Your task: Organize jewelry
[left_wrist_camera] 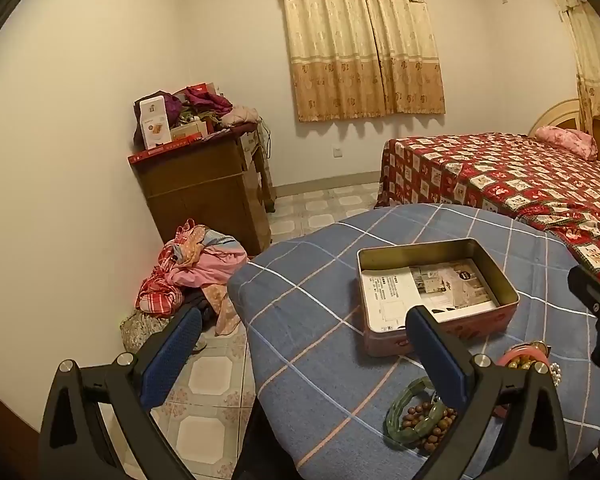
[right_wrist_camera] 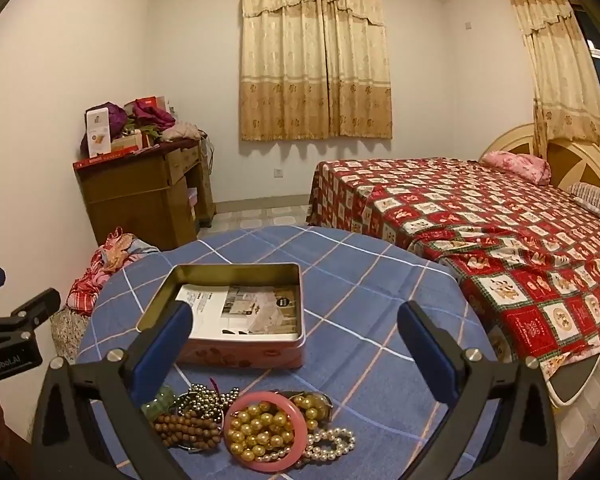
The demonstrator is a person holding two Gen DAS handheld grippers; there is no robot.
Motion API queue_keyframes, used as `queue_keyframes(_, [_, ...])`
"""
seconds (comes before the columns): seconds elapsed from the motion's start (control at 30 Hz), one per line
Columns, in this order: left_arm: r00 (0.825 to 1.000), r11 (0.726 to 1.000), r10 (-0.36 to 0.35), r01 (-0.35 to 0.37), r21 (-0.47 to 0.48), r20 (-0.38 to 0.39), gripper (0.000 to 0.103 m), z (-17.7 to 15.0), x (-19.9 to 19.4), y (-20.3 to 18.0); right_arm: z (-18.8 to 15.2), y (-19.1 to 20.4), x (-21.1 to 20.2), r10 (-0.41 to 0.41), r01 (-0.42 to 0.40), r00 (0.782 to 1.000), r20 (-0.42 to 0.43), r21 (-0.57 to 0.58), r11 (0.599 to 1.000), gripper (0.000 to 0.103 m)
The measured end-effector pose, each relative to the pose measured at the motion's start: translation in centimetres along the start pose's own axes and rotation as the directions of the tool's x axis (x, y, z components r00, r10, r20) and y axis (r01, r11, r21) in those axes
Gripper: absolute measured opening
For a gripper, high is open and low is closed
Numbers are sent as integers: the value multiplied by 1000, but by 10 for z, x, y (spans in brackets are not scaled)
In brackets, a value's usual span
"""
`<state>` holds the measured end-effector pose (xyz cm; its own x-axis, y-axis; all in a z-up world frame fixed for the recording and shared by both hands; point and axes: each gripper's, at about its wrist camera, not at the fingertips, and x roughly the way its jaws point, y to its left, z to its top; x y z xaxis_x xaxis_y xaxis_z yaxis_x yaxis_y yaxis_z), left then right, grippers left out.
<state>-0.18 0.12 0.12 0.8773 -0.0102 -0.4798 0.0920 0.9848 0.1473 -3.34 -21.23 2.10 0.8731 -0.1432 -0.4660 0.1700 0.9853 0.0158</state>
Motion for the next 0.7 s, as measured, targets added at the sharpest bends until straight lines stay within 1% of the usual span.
queue_keyframes(0.57, [1000,1000,16,-16,-8,-1,102,1,3,2,-3,0,4,-5,5,1000,-19,0,1000,103])
queue_keyframes(0.7, [1000,1000,24,-24,-11,-8,102,0,7,5,-6,-1,7,-10,10,999,-36,0,1000,103])
